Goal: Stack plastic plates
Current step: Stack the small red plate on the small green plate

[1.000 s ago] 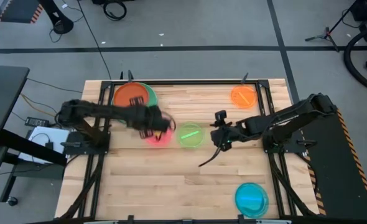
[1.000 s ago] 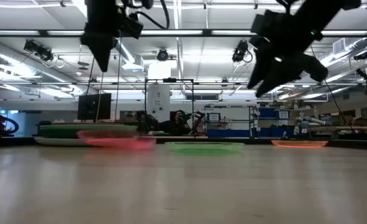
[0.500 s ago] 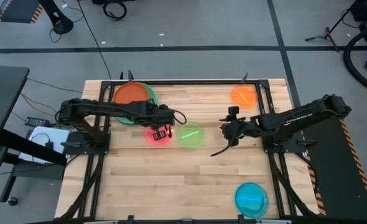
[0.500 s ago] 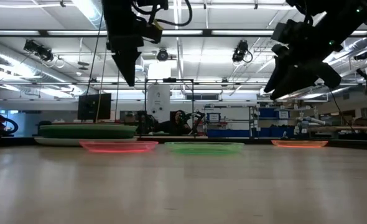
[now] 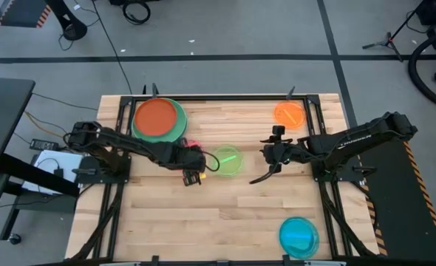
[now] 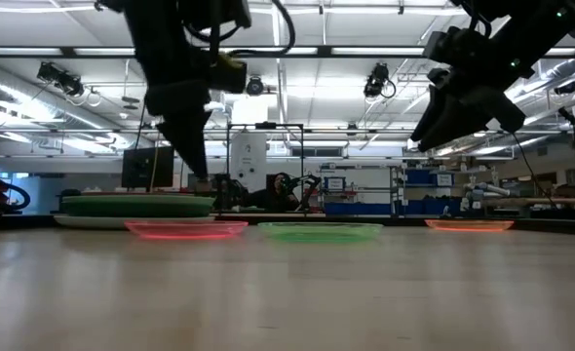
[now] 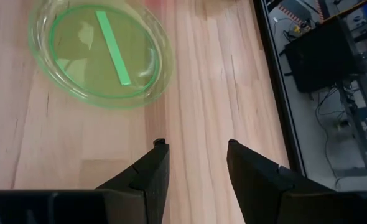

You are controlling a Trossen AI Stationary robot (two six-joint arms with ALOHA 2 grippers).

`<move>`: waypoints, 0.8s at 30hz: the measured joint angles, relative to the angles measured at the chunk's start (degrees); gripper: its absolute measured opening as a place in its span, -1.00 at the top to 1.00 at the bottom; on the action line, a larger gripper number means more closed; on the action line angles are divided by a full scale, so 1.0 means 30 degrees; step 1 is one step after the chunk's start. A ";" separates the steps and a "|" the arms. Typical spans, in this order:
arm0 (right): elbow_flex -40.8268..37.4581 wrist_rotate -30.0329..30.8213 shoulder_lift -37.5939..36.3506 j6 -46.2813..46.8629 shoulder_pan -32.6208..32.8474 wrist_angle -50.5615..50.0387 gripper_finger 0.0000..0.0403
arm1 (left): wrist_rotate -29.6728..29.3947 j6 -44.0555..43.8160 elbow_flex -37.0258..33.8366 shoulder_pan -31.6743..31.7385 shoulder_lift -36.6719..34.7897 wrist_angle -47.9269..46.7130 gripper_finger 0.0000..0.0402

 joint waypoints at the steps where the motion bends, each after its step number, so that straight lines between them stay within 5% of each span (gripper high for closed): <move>1: 0.0000 -0.0033 0.0000 0.0133 0.0000 -0.0006 0.17 | 0.0003 0.0018 -0.0437 -0.0060 0.0000 0.0398 -0.05; 14: 0.0000 -0.0098 0.0007 0.0321 0.0001 -0.0035 0.17 | 0.0647 0.4233 -0.4349 -0.0641 0.0007 0.6027 0.01; 24: 0.0007 0.0047 0.0015 0.0173 -0.0418 -0.0020 0.17 | -0.0394 -0.0344 -0.4364 -0.1108 0.0161 0.4900 0.01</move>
